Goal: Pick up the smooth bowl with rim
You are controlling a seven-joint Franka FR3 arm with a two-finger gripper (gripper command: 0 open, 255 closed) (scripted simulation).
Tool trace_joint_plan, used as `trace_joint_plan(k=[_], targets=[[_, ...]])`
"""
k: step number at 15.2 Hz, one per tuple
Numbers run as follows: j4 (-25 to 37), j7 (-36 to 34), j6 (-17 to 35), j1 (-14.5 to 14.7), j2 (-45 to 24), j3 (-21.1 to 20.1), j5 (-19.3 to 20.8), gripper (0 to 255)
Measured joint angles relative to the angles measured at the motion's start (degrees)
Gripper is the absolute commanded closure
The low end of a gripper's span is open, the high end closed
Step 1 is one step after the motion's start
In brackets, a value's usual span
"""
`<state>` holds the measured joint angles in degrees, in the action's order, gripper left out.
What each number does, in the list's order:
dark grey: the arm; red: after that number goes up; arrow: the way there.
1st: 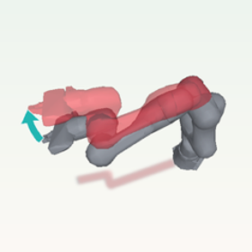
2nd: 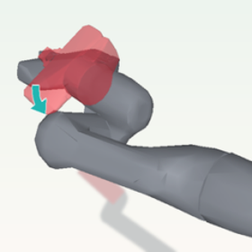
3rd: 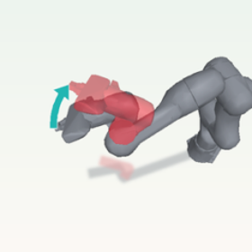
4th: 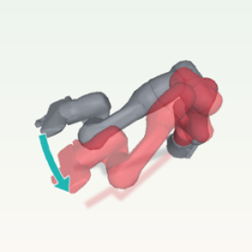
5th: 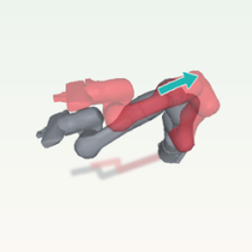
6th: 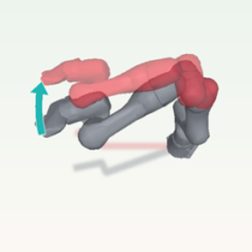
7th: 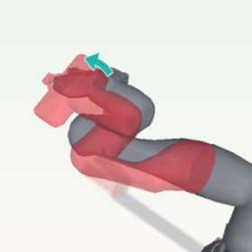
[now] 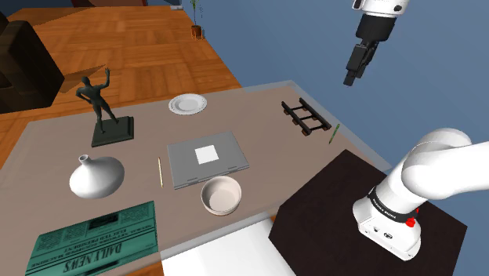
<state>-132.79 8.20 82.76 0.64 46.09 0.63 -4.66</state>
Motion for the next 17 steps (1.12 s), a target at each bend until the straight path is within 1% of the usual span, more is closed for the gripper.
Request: trace_joint_plan(k=[2, 6, 11, 17], targets=[[-0.8, -0.2, 0.8, 0.1, 0.0, -0.3, -0.2, 0], [-5.6, -3.0, 6.8, 1.0, -0.8, -3.2, -2.7, 0], [-11.9, -6.0, 16.6, 2.2, -3.8, -6.9, -5.9, 0], [-16.4, -9.7, 28.4, 4.1, -10.3, -11.9, -9.8, 0]])
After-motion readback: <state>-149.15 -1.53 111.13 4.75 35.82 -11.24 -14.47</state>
